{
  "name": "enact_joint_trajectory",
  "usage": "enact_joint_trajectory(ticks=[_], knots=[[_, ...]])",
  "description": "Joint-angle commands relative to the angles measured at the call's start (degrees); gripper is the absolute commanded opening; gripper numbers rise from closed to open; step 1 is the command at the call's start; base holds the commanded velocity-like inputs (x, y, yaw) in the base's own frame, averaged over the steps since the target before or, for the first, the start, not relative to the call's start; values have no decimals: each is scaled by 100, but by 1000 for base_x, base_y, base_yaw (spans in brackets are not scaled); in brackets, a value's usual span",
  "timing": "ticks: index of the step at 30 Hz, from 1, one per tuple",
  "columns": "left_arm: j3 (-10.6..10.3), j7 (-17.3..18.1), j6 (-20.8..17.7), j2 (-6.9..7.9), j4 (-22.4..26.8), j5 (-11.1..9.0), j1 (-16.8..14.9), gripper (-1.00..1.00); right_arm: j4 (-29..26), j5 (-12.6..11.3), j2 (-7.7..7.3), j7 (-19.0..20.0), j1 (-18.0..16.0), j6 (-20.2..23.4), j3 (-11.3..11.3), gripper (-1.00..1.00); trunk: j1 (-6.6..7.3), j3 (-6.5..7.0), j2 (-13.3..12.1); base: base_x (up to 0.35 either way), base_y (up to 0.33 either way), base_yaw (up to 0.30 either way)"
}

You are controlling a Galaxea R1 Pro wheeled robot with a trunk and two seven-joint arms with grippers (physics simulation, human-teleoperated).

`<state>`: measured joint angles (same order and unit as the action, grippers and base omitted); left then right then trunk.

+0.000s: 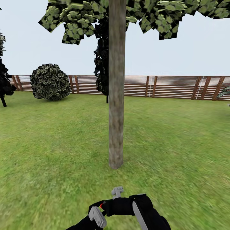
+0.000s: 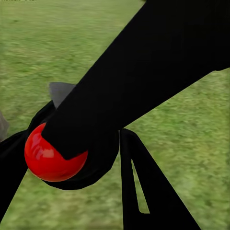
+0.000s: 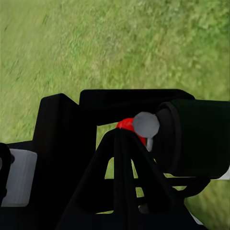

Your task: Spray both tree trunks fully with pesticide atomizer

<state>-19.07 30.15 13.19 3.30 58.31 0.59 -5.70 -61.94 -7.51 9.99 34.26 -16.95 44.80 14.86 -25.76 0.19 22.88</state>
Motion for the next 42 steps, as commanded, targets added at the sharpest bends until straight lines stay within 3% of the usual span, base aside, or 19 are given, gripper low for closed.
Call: enact_joint_trajectory(ticks=[1,42], knots=[[-9,-1,26,4,-1,2,-3,-100,-2,-58,0,-25,-2,47,-1,-100,-2,-2,4,0,0,0],[-9,2,26,13,78,2,66,-100,-2,-58,0,-44,-2,47,-1,-100,-2,-2,4,0,0,0]])
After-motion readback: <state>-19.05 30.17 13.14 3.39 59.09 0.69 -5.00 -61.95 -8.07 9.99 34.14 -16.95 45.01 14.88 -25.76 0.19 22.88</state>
